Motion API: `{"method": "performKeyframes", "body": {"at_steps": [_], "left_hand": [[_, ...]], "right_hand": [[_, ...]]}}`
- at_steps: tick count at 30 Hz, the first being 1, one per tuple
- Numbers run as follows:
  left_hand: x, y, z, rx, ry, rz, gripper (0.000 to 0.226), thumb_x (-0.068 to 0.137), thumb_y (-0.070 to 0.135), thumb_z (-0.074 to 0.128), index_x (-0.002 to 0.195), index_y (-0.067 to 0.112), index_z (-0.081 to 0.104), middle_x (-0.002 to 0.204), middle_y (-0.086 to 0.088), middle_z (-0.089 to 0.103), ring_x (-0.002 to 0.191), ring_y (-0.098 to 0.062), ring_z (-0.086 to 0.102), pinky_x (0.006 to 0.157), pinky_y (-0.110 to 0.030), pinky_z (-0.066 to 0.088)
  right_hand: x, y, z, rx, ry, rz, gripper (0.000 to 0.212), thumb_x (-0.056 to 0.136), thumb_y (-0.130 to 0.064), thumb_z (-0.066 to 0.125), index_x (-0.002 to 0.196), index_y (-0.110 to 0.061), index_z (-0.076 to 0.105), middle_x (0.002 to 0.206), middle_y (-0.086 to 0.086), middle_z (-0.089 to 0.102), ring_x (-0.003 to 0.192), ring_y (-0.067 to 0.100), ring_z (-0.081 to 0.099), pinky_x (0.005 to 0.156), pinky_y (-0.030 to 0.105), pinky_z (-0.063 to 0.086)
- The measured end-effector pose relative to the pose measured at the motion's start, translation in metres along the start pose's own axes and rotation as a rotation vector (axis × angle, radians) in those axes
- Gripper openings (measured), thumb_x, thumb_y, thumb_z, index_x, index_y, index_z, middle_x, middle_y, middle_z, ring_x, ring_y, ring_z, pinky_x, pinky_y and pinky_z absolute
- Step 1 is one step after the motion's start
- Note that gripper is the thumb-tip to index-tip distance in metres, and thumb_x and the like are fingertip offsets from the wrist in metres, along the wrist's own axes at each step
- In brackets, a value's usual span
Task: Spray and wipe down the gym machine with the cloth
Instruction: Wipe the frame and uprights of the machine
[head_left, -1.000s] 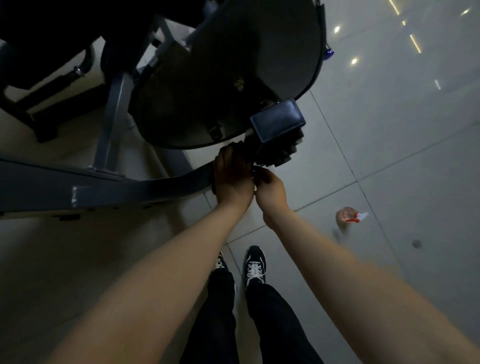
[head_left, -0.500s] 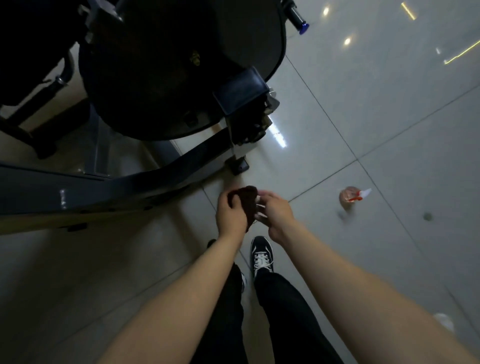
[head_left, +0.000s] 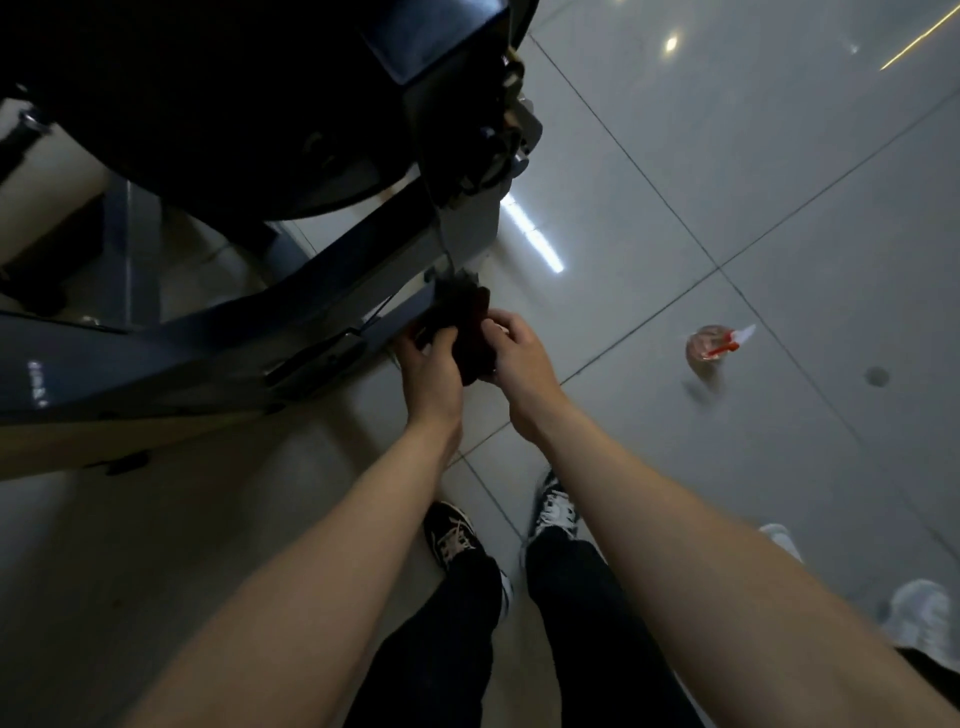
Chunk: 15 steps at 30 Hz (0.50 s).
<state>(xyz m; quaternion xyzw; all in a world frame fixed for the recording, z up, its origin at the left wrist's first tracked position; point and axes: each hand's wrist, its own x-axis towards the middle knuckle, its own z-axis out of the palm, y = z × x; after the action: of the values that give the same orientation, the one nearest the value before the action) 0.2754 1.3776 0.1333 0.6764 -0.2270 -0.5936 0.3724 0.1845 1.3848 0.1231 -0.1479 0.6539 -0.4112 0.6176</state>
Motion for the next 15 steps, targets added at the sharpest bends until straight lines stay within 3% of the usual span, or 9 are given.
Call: {"method": "performKeyframes", "body": {"at_steps": [4, 8, 11, 13, 15], "left_hand": [[0.009, -0.011, -0.008, 0.166, -0.096, 0.183, 0.048, 0.098, 0.019, 0.057, 0.145, 0.022, 0.046, 0.133, 0.001, 0.061, 0.121, -0.011, 0.059, 0.092, -0.023, 0.051], [0.031, -0.016, 0.015, 0.328, -0.088, 0.416, 0.051, 0.104, 0.023, 0.052, 0.153, 0.02, 0.036, 0.144, 0.0, 0.052, 0.124, -0.005, 0.053, 0.088, -0.003, 0.041], [0.052, -0.028, 0.039, 0.343, -0.054, 0.544, 0.057, 0.105, 0.02, 0.051, 0.157, 0.014, 0.028, 0.154, 0.001, 0.037, 0.132, 0.004, 0.041, 0.093, 0.002, 0.032], [0.07, -0.039, 0.05, 0.323, -0.004, 0.6, 0.06, 0.103, 0.018, 0.054, 0.156, 0.012, 0.026, 0.148, 0.006, 0.035, 0.122, 0.022, 0.037, 0.094, 0.002, 0.032], [0.09, -0.051, 0.054, 0.295, 0.061, 0.641, 0.059, 0.102, 0.016, 0.055, 0.154, 0.009, 0.028, 0.143, 0.003, 0.039, 0.117, 0.025, 0.039, 0.095, -0.002, 0.036]], "right_hand": [[0.014, 0.016, 0.011, -0.05, 0.136, -0.18, 0.022, 0.104, -0.025, 0.049, 0.123, -0.018, 0.058, 0.114, 0.004, 0.066, 0.106, 0.017, 0.064, 0.094, 0.043, 0.055], [0.032, 0.011, 0.009, -0.247, 0.259, -0.619, 0.014, 0.103, -0.019, 0.049, 0.115, -0.022, 0.055, 0.111, -0.004, 0.061, 0.102, 0.007, 0.057, 0.087, 0.027, 0.05], [0.067, 0.005, -0.001, -0.302, 0.287, -0.814, 0.018, 0.102, -0.013, 0.051, 0.117, -0.012, 0.059, 0.111, -0.002, 0.06, 0.1, 0.007, 0.055, 0.086, 0.022, 0.048], [0.096, 0.008, -0.008, -0.366, 0.265, -0.895, 0.018, 0.1, -0.012, 0.053, 0.116, -0.009, 0.06, 0.108, 0.002, 0.061, 0.097, 0.01, 0.055, 0.084, 0.027, 0.05], [0.121, 0.015, -0.008, -0.425, 0.197, -0.974, 0.017, 0.1, -0.013, 0.054, 0.115, -0.008, 0.061, 0.104, 0.004, 0.062, 0.093, 0.014, 0.057, 0.08, 0.036, 0.052]]}}
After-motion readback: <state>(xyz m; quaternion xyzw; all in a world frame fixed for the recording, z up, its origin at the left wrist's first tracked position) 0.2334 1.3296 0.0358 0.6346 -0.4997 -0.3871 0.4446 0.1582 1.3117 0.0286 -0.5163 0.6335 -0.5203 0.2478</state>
